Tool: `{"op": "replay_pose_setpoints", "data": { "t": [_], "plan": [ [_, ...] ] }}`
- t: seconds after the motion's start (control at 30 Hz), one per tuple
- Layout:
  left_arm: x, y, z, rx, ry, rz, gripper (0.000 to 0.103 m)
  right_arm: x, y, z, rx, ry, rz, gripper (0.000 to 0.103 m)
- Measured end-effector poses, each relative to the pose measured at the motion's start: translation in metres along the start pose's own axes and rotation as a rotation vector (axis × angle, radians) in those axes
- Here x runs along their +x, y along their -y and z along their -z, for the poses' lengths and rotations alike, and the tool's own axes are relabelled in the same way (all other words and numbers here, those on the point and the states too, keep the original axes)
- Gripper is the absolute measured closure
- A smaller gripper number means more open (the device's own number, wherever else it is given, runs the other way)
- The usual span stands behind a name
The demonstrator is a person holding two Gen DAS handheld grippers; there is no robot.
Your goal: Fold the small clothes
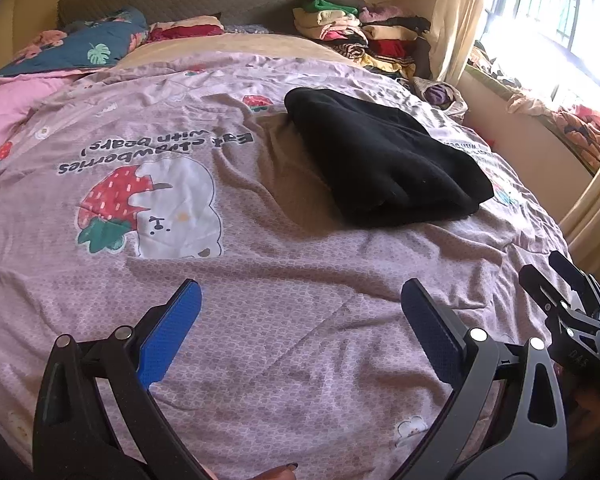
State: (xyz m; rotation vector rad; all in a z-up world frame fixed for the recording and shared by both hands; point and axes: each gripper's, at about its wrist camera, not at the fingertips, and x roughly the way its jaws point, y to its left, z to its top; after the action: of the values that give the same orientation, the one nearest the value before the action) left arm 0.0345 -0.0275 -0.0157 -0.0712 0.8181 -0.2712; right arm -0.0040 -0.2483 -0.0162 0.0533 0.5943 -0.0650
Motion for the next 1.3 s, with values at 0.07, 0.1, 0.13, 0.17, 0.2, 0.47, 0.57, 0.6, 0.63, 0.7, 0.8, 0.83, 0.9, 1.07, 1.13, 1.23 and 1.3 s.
{"op": "replay_pose_setpoints", "data": {
  "t": [0.07,0.1,0.13,0.17,0.2,0.47,0.57,0.6,0.63,0.7,0.8,0.83,0.9,1.07,1.13,1.23,1.3],
  "plan": [
    [-0.0001,-0.0009,-0.0005,-0.003,-0.002,-0.001,0.009,-0.0003,-0.0003,-0.0002,-0.002,0.000,0.002,0.004],
    [0.0000,-0.0009,-0.0006,-0.002,-0.002,-0.003,0.009,-0.0004,-0.0002,-0.0005,-0.002,0.000,0.001,0.004],
    [0.0000,-0.0005,-0.0010,-0.002,-0.002,-0.006,0.009,-0.0003,-0.0004,-0.0003,-0.001,0.001,0.002,0.004],
    [-0.0003,-0.0008,-0.0010,-0.003,-0.002,-0.006,0.009,-0.0004,-0.0002,-0.0009,-0.002,0.001,0.002,0.004],
    [-0.0002,-0.0008,-0.0010,-0.002,-0.002,-0.006,0.009,-0.0003,-0.0002,-0.0008,-0.001,0.000,0.002,0.004],
    [-0.0012,-0.0015,-0.0013,-0.004,0.000,-0.007,0.009,-0.0006,-0.0005,-0.0009,-0.003,0.001,0.002,0.004],
    [-0.0021,-0.0035,-0.0020,-0.006,0.002,-0.009,0.009,-0.0003,-0.0009,-0.0005,-0.002,0.000,0.002,0.004],
    [-0.0020,-0.0031,-0.0021,-0.005,0.003,-0.009,0.009,-0.0005,-0.0010,-0.0005,-0.002,0.001,0.003,0.004],
    [-0.0019,-0.0035,-0.0023,-0.004,0.002,-0.012,0.009,-0.0004,-0.0010,-0.0005,-0.002,0.001,0.004,0.004],
    [-0.0025,-0.0041,-0.0025,-0.005,0.002,-0.015,0.009,-0.0002,-0.0011,-0.0009,-0.002,-0.001,0.005,0.004],
    [-0.0027,-0.0055,-0.0028,-0.005,0.002,-0.019,0.009,-0.0002,-0.0013,-0.0011,-0.003,-0.002,0.005,0.004],
    [-0.0027,-0.0046,-0.0027,-0.006,0.002,-0.019,0.009,-0.0003,-0.0013,-0.0010,-0.004,-0.002,0.005,0.004],
    [-0.0025,-0.0040,-0.0030,-0.005,0.001,-0.025,0.009,-0.0005,-0.0017,-0.0008,-0.004,-0.001,0.005,0.004],
    [-0.0021,-0.0031,-0.0025,-0.004,-0.001,-0.032,0.009,-0.0003,-0.0016,-0.0003,-0.003,-0.001,0.013,0.004],
    [-0.0015,-0.0023,-0.0021,-0.003,-0.003,-0.035,0.009,0.0000,-0.0011,0.0001,0.000,-0.002,0.017,0.004],
    [-0.0013,-0.0025,-0.0016,-0.003,-0.003,-0.040,0.009,-0.0004,0.0004,0.0005,0.006,-0.001,0.024,0.004],
    [-0.0005,-0.0028,-0.0011,-0.004,-0.006,-0.046,0.009,-0.0014,0.0011,0.0007,0.011,0.003,0.031,0.004]
  ]
}}
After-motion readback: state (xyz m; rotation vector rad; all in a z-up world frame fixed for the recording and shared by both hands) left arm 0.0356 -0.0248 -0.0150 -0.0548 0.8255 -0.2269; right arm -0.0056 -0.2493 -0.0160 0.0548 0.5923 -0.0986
